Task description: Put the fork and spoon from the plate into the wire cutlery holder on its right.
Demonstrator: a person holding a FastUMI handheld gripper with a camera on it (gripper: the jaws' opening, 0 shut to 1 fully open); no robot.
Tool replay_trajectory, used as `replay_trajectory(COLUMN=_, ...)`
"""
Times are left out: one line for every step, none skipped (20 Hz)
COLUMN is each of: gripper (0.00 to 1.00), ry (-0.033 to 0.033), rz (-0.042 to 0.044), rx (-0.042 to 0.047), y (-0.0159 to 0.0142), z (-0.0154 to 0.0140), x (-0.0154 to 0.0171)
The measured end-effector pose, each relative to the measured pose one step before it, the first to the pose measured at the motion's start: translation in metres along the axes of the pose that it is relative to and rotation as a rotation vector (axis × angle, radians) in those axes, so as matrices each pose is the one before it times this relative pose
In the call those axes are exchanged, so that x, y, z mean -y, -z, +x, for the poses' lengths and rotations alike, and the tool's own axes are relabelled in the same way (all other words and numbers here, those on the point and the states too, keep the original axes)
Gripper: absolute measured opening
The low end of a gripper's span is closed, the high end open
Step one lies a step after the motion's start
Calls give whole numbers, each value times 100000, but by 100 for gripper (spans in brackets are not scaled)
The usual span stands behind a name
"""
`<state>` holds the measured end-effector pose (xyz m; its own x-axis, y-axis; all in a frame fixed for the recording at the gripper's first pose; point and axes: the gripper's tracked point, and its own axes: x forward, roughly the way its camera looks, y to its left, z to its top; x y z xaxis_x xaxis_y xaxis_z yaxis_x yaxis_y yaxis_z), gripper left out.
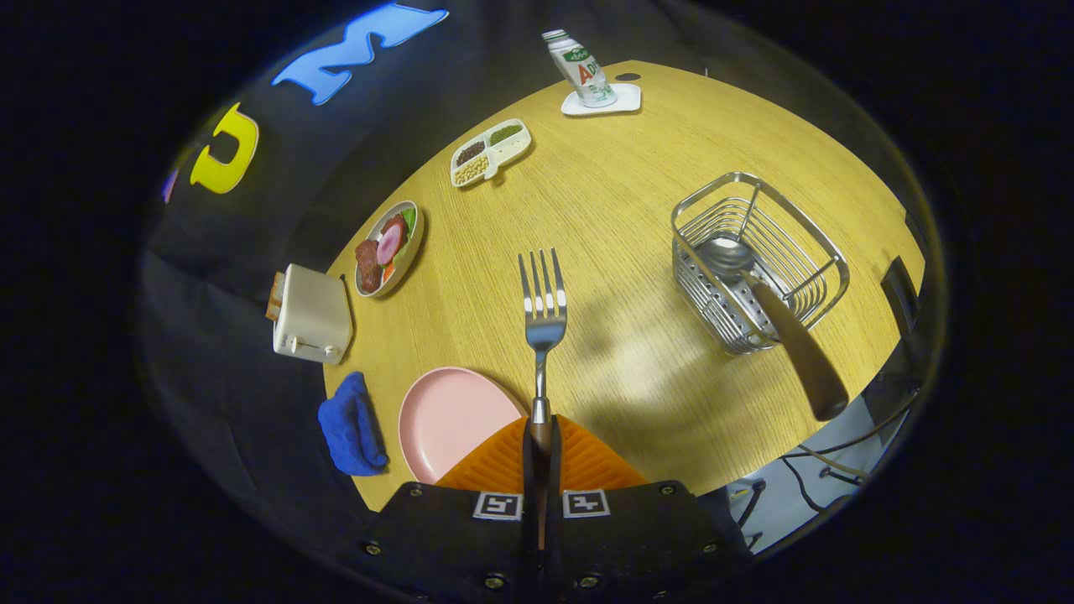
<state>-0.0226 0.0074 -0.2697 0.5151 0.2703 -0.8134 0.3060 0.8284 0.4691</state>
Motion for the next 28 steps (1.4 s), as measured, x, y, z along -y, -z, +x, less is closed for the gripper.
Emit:
replay_trajectory(gripper=3, ry=-569, rz=1840, rx=880, y=-357, z=-504, x=303)
replay_trajectory(gripper=3, ry=-671, rz=2011, rx=901, y=-254, z=-330, x=-8)
replay_trajectory(gripper=3, ry=-890, rz=1911, rx=809, y=-250, z=-494, x=140)
replay_trajectory(gripper=3, ry=-934, rz=2056, rx=670, y=-161, z=-447, x=197)
replay_trajectory(gripper=3, ry=-975, rz=2369, rx=557, y=-247, z=-296, x=169)
replay_trajectory(gripper=3, ry=-1332, rz=3048, rx=396, y=-288, z=-454, x=220)
replay_trajectory(gripper=3, ry=-1401, rz=3611, rx=218, y=-233, z=-483, x=267)
replay_trajectory(gripper=3, ry=-1176, rz=3711, rx=155, y=-262, z=-532, x=364)
replay_trajectory(gripper=3, ry=-707, rz=3460, rx=574, y=-376, z=-186, x=398)
replay_trajectory(gripper=3, ry=178, rz=2502, rx=796, y=-322, z=-281, x=608)
replay_trajectory(gripper=3, ry=-98, rz=2578, rx=512, y=-325, z=-340, x=499)
replay_trajectory(gripper=3, ry=-1030, rz=3303, rx=-14, y=-280, z=-339, x=194)
replay_trajectory(gripper=3, ry=-1312, rz=3629, rx=-339, y=-83, z=-243, x=104)
replay_trajectory(gripper=3, ry=-1102, rz=3318, rx=-493, y=-83, z=-97, x=35)
replay_trajectory(gripper=3, ry=-615, rz=2703, rx=-818, y=-36, z=-119, x=251)
replay_trajectory(gripper=3, ry=-200, rz=1812, rx=-662, y=-24, z=-113, x=239)
replay_trajectory(gripper=3, ry=258, rz=1278, rx=-475, y=34, z=19, x=233)
replay_trajectory(gripper=3, ry=443, rz=945, rx=-816, y=-57, z=-75, x=323)
replay_trajectory(gripper=3, ry=103, rz=1268, rx=-1244, y=-7, z=-63, x=-37)
replay_trajectory(gripper=3, ry=-346, rz=2059, rx=-1946, y=123, z=-21, x=-84)
replay_trajectory(gripper=3, ry=-137, rz=2615, rx=-2706, y=190, z=-33, x=-127)
replay_trajectory(gripper=3, ry=-569, rz=2822, rx=-2550, y=99, z=11, x=-308)
replay_trajectory(gripper=3, ry=-784, rz=1899, rx=-1521, y=-201, z=19, x=-322)
replay_trajectory(gripper=3, ry=495, rz=763, rx=-1436, y=-182, z=47, x=-66)
replay_trajectory(gripper=3, ry=1120, rz=1019, rx=-1377, y=-7, z=-17, x=-41)
replay_trajectory(gripper=3, ry=722, rz=1356, rx=-1093, y=-144, z=-67, x=-125)
replay_trajectory(gripper=3, ry=624, rz=1541, rx=-941, y=-260, z=-146, x=-408)
replay_trajectory(gripper=3, ry=770, rz=1345, rx=-651, y=-115, z=-18, x=-48)
